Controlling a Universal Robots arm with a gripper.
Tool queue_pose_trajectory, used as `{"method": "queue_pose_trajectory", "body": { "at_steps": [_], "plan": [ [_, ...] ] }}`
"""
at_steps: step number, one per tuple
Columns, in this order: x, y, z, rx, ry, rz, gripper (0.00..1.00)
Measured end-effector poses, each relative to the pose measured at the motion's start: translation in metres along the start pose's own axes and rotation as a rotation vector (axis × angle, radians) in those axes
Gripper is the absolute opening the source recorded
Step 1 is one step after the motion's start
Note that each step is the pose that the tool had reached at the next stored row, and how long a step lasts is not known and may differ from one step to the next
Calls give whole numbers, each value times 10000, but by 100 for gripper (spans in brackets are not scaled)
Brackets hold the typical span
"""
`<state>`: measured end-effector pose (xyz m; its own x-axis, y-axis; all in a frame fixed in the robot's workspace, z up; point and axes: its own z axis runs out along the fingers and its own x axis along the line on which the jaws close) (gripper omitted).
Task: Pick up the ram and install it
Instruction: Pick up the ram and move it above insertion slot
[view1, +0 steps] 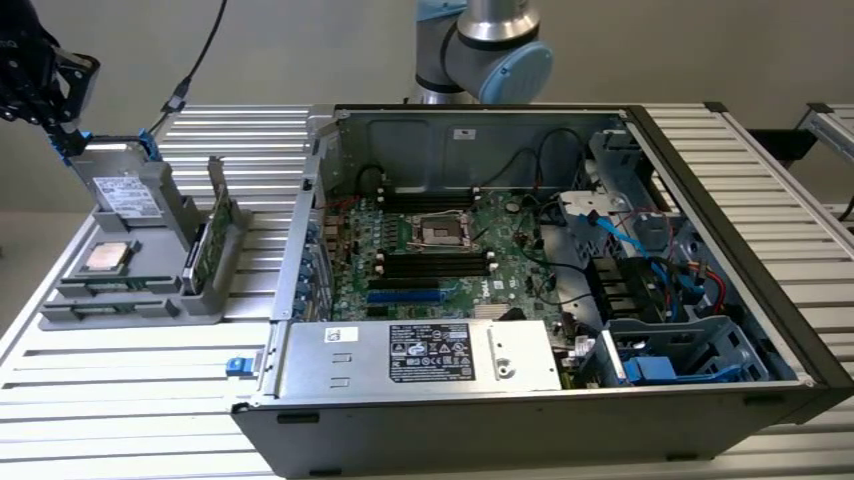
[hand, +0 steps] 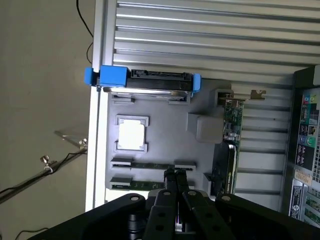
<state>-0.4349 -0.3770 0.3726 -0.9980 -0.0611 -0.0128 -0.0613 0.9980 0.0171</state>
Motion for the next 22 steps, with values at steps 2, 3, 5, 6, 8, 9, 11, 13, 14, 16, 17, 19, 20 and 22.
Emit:
{"method": "queue_pose_trajectory", "body": {
  "at_steps": [2,3,5,6,8,9,11,13,14,16,17,19,20,22],
  "plan": [
    [0,0,0,0,0,0,10],
    [0,0,0,0,0,0,10],
    [0,0,0,0,0,0,10],
    [0,0,0,0,0,-1,10],
    [0,0,0,-1,0,-59,10],
    [0,0,0,-1,2,-191,10],
    [0,0,2,-6,7,-549,10],
    [0,0,5,-12,11,-921,10],
    [0,0,6,-14,15,-1106,10],
    [0,0,8,-18,21,-1466,10],
    [0,0,9,-21,24,-1647,10],
    [0,0,10,-26,31,-2011,10],
    [0,0,11,-28,34,-2197,10],
    [0,0,13,-33,40,-2567,10]
  ]
}}
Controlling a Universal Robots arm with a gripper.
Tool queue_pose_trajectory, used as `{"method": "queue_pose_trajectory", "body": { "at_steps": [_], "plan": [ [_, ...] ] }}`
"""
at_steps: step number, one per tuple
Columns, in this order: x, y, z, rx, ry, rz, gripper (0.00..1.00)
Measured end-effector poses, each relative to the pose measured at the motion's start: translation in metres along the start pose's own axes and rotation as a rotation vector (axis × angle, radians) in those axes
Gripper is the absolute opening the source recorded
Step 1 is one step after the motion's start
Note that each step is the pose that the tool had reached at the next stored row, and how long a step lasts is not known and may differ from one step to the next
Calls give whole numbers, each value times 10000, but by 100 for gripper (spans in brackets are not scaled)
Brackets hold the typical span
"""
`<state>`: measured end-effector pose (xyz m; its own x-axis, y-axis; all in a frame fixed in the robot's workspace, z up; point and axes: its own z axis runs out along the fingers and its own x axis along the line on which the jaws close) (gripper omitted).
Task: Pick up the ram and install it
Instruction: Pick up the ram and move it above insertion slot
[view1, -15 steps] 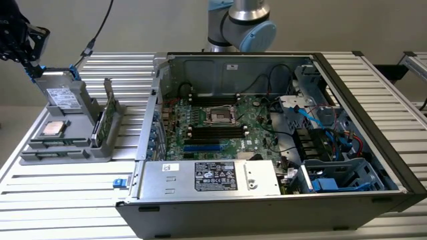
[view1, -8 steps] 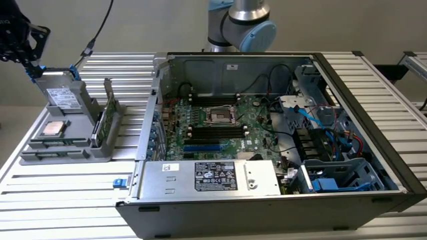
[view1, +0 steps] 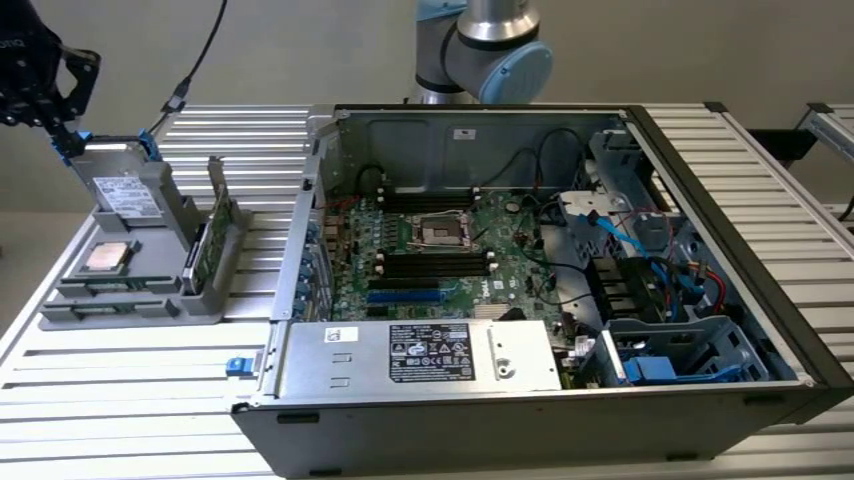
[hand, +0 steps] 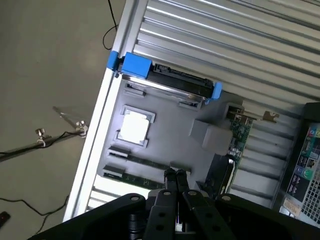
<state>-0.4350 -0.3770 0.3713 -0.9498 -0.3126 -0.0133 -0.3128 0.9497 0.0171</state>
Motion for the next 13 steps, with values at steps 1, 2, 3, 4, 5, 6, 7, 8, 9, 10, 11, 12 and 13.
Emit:
{"method": "queue_pose_trajectory", "body": {
  "at_steps": [1,2,3,4,5,6,7,8,9,10,11,12,13],
  "plan": [
    [0,0,1,-3,3,-168,10],
    [0,0,2,-5,6,-360,10],
    [0,0,3,-7,9,-533,10],
    [0,0,4,-10,13,-724,10],
    [0,0,5,-12,16,-904,10],
    [0,0,6,-15,19,-1089,10],
    [0,0,6,-17,23,-1275,10],
    [0,0,7,-19,25,-1448,10],
    [0,0,8,-22,28,-1629,10],
    [0,0,8,-24,31,-1819,10],
    [0,0,9,-27,34,-1999,10],
    [0,0,10,-29,37,-2180,10],
    [0,0,10,-31,40,-2358,10]
  ]
}}
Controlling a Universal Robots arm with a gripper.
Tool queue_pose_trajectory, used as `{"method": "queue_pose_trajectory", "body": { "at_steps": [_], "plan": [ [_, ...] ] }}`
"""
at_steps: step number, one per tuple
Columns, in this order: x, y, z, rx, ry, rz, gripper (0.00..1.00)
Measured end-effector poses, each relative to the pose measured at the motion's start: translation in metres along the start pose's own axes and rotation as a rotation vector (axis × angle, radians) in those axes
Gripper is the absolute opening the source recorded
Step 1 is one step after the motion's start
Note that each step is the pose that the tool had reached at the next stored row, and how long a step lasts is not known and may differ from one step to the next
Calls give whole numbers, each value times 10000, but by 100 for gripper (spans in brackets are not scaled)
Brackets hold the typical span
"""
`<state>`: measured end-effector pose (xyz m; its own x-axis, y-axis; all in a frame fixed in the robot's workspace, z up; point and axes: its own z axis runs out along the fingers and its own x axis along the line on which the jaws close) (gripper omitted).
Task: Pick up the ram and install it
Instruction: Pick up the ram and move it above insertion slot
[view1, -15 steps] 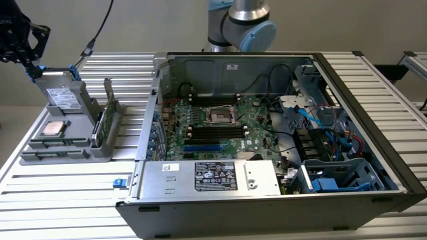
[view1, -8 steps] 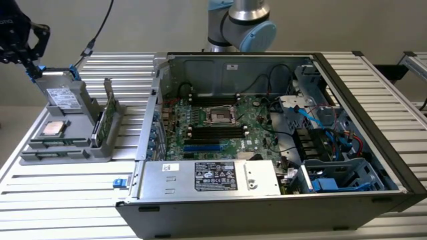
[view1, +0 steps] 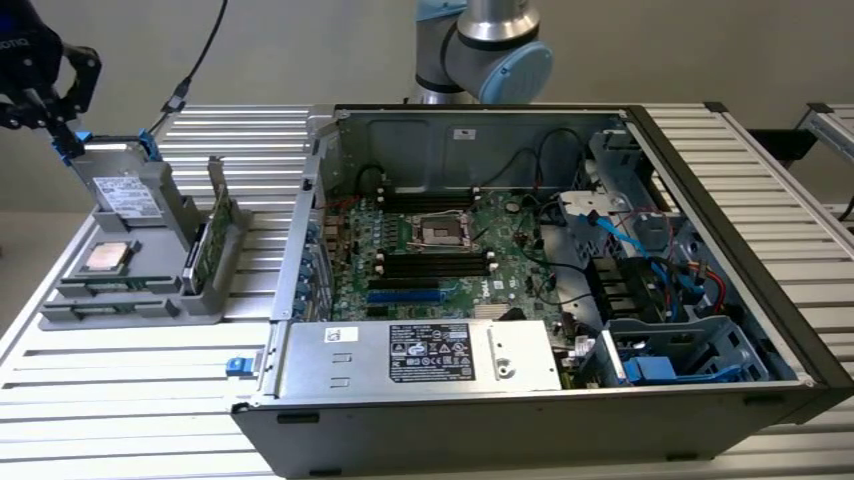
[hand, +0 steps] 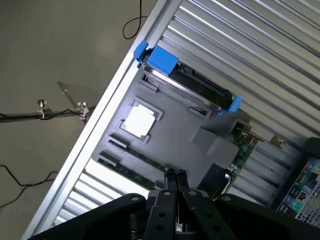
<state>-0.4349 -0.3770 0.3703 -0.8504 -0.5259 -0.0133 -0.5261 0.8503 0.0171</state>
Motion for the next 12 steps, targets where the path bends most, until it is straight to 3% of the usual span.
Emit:
{"method": "queue_pose_trajectory", "body": {
  "at_steps": [12],
  "plan": [
    [0,0,7,-29,37,-2174,10]
  ]
}}
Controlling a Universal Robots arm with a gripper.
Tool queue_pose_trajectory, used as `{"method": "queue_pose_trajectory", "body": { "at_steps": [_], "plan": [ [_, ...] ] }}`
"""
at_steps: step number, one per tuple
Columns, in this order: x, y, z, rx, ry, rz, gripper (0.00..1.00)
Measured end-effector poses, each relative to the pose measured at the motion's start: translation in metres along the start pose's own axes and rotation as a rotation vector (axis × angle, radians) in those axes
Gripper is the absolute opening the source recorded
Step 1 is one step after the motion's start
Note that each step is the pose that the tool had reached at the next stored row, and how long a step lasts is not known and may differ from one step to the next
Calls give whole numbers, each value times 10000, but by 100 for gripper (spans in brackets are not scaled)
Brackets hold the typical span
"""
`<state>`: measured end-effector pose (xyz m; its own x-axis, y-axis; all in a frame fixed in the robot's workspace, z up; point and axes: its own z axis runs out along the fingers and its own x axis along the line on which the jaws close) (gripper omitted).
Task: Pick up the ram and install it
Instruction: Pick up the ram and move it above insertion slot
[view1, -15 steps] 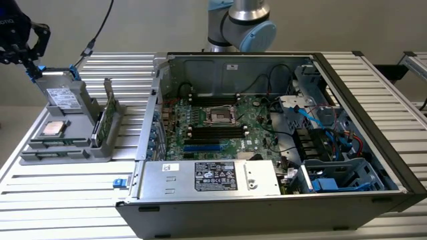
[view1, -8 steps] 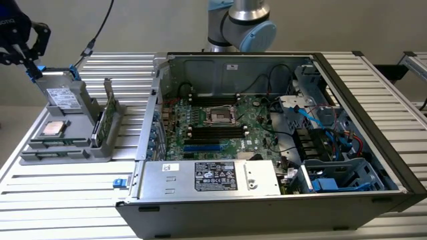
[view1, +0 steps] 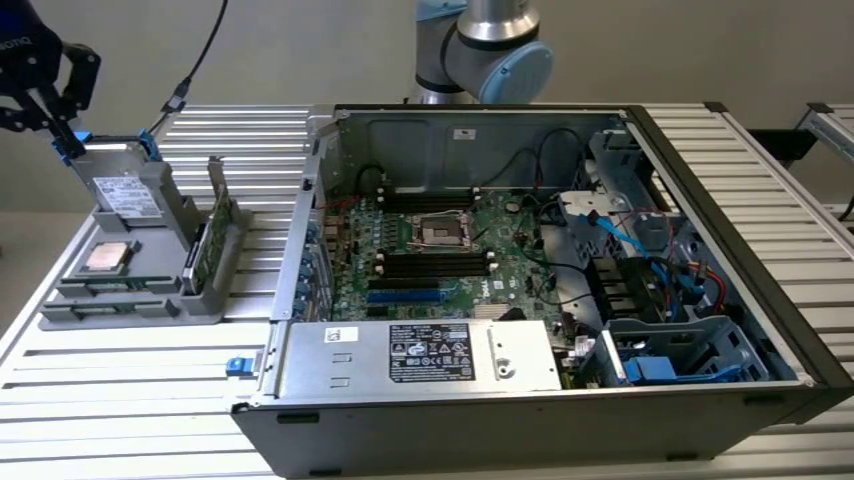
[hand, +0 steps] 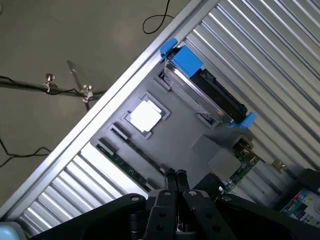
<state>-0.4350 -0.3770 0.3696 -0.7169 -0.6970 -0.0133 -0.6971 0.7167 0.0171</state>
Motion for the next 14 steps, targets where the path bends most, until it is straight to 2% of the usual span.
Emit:
{"method": "queue_pose_trajectory", "body": {
  "at_steps": [14],
  "plan": [
    [0,0,8,-34,44,-2555,10]
  ]
}}
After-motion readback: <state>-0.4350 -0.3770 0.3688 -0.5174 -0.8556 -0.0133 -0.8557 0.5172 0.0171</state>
